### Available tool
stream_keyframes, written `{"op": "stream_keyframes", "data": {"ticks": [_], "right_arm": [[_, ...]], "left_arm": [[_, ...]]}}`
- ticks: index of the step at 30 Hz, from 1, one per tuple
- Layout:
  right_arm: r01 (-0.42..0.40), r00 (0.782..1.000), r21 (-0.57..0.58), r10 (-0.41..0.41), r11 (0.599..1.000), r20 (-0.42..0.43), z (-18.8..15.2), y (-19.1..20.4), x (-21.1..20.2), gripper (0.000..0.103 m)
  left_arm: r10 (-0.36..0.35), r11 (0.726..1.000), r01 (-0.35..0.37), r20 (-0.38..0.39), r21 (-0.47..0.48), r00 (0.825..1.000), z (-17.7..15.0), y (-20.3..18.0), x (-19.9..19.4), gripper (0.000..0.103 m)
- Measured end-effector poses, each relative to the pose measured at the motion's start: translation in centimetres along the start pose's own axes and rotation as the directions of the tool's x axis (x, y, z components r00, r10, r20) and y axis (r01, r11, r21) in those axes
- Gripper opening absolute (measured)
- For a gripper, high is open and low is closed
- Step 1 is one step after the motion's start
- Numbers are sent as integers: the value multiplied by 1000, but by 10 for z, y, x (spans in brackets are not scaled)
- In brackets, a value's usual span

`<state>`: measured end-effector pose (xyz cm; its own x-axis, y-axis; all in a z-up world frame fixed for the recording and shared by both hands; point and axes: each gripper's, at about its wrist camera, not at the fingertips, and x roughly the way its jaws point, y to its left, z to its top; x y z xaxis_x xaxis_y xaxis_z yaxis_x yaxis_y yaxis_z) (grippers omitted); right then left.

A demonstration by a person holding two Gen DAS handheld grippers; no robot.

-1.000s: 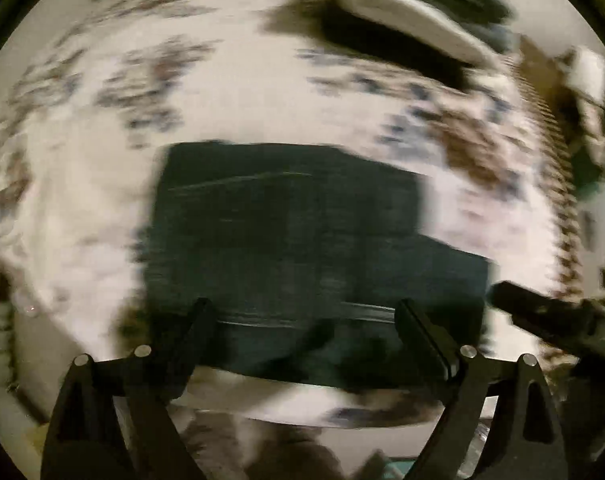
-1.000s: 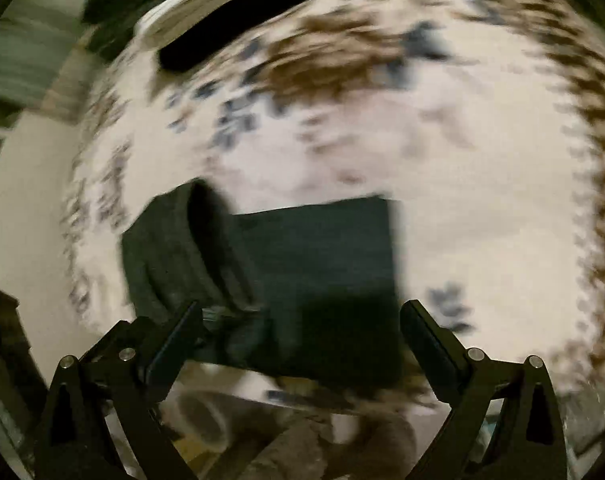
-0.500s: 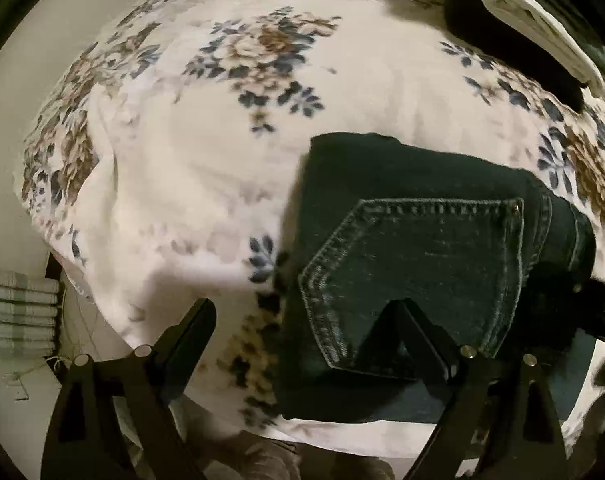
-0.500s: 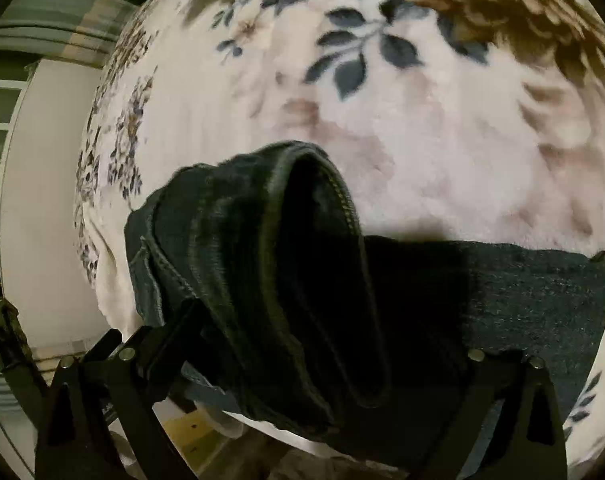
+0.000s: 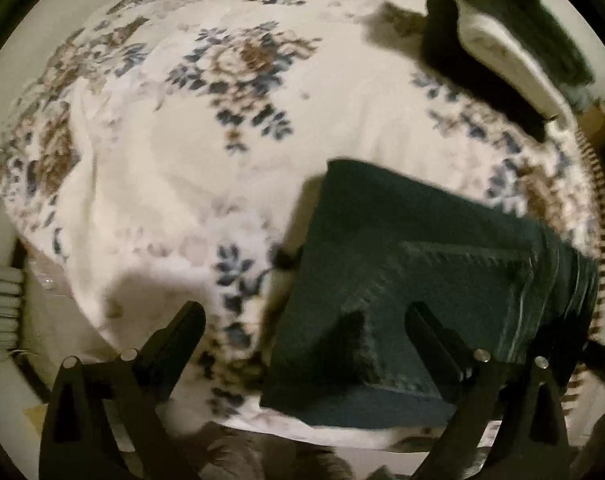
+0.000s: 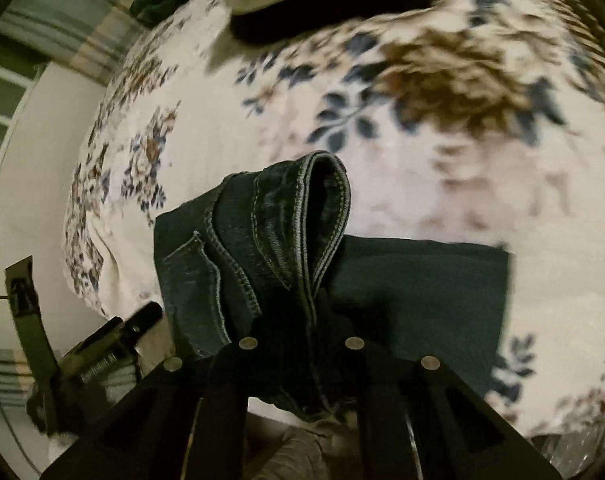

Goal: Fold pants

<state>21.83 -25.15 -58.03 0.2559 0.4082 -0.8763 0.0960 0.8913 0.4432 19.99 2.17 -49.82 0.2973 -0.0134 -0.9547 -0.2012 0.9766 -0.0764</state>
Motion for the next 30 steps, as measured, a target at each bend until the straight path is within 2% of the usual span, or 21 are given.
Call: {"op": "stream_keyframes", "data": {"ticks": [4, 7, 11, 15, 16, 17, 18, 20, 21, 23, 24, 27, 28, 30], "right_arm": [[34, 999, 74, -35, 997, 18, -13, -46, -41, 12], [99, 995, 134, -102, 986, 16, -26, -91, -60, 12], [127, 991, 252, -131, 959, -2, -34, -145, -58, 12], [153, 987, 262, -158, 953, -4, -33, -156, -46, 14], [177, 984, 252, -176, 951, -29, -31, -160, -37, 22], [185, 983, 254, -180, 949, -43, -29, -163, -31, 39], [185, 983, 273, -174, 944, -61, -29, -169, -26, 49], [159, 987, 308, -149, 938, -56, -31, -177, -26, 79], [158, 987, 321, -152, 934, -44, -34, -180, -31, 83], [147, 989, 347, -146, 926, -30, -43, -181, -37, 85], [135, 990, 391, -136, 910, -25, -52, -184, -42, 85], [-8, 1000, 577, -10, 817, 28, -87, -194, -43, 85], [-44, 998, 607, 13, 793, 55, -96, -194, -42, 85], [-164, 986, 622, 121, 765, 111, -110, -192, -26, 85]], "left_arm": [[-52, 999, 52, -7, -5, 999, 6, -7, 1, 102], [-88, 996, 87, -32, -27, 996, 8, -14, 13, 102], [-113, 993, 112, -59, -21, 992, 6, -28, 30, 102], [-99, 995, 101, -90, 18, 991, 0, -43, 48, 102], [-83, 996, 87, -104, 35, 991, -2, -47, 56, 102], [-71, 996, 77, -116, 47, 991, -4, -49, 61, 102], [-64, 996, 71, -128, 56, 990, -6, -51, 66, 102], [-73, 995, 83, -147, 57, 986, -10, -53, 72, 102], [-78, 994, 87, -152, 58, 985, -12, -54, 71, 102], [-89, 994, 97, -168, 44, 982, -16, -54, 64, 102], [-109, 993, 116, -156, 33, 982, -18, -54, 57, 102], [-173, 984, 175, -148, 1, 974, -31, -54, 41, 102], [-194, 981, 193, -161, -18, 968, -37, -54, 43, 102], [-209, 978, 202, -193, -53, 959, -46, -52, 57, 102]]}}
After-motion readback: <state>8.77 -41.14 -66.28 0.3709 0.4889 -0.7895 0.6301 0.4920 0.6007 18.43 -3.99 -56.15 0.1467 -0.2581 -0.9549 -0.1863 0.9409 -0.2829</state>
